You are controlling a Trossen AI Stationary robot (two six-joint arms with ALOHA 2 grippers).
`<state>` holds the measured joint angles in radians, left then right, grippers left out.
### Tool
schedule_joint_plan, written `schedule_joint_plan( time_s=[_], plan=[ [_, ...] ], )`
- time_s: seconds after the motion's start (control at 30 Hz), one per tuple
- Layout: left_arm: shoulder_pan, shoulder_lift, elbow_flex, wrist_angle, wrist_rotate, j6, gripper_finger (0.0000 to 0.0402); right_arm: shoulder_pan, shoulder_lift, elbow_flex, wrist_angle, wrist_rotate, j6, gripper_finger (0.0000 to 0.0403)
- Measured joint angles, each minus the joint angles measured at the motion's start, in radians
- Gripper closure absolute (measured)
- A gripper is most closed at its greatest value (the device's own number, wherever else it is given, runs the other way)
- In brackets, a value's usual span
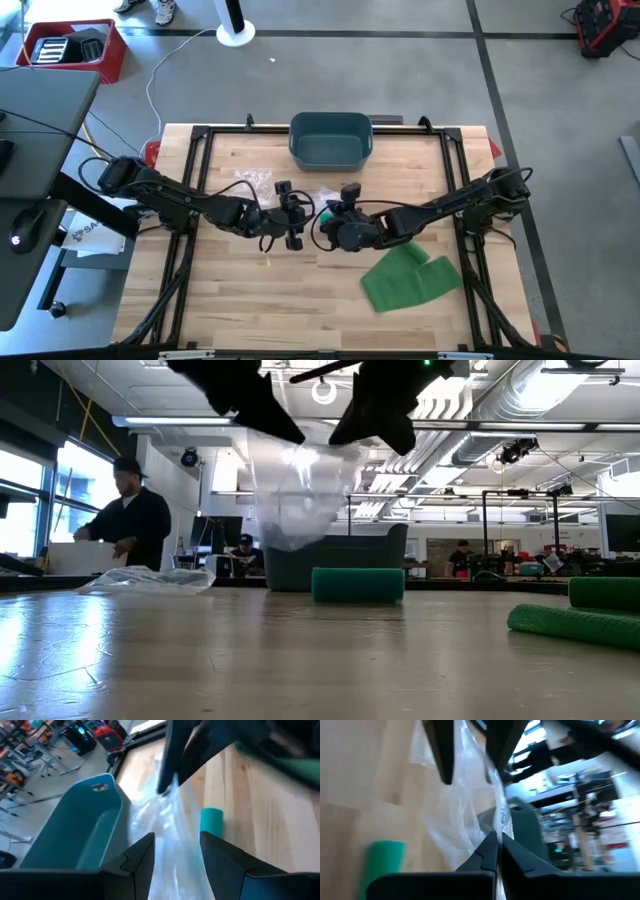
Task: Roll bandage
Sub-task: Open the bottom transparent zip bag
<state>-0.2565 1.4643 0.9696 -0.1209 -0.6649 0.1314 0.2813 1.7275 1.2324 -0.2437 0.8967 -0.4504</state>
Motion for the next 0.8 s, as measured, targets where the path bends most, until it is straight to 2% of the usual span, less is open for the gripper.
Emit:
schedule_joint_plan(
  time_s=[0.13, 0.4, 0.57, 0.67, 0.8],
  plan=[
    [0.0, 0.0, 0.04, -0.027, -0.033, -0.017, 0.025, 0.0, 0.005, 0.0, 0.062, 0.011, -0.109, 0.0403],
    [0.002, 0.0, 0.054, -0.195, -0.053, -0.163, 0.0269, -0.007, 0.075, 0.0, 0.069, -0.042, -0.109, 0.0403],
    [0.002, 0.0, 0.054, -0.255, -0.008, -0.256, 0.028, -0.022, 0.141, 0.0, 0.076, -0.085, -0.109, 0.0403],
    [0.002, 0.0, 0.054, -0.266, 0.055, -0.259, 0.0281, -0.033, 0.153, 0.0, 0.076, -0.123, -0.098, 0.0403],
    [0.002, 0.001, 0.054, -0.281, 0.062, -0.236, 0.0281, -0.039, 0.15, 0.0, 0.09, -0.125, -0.093, 0.0403]
  ],
)
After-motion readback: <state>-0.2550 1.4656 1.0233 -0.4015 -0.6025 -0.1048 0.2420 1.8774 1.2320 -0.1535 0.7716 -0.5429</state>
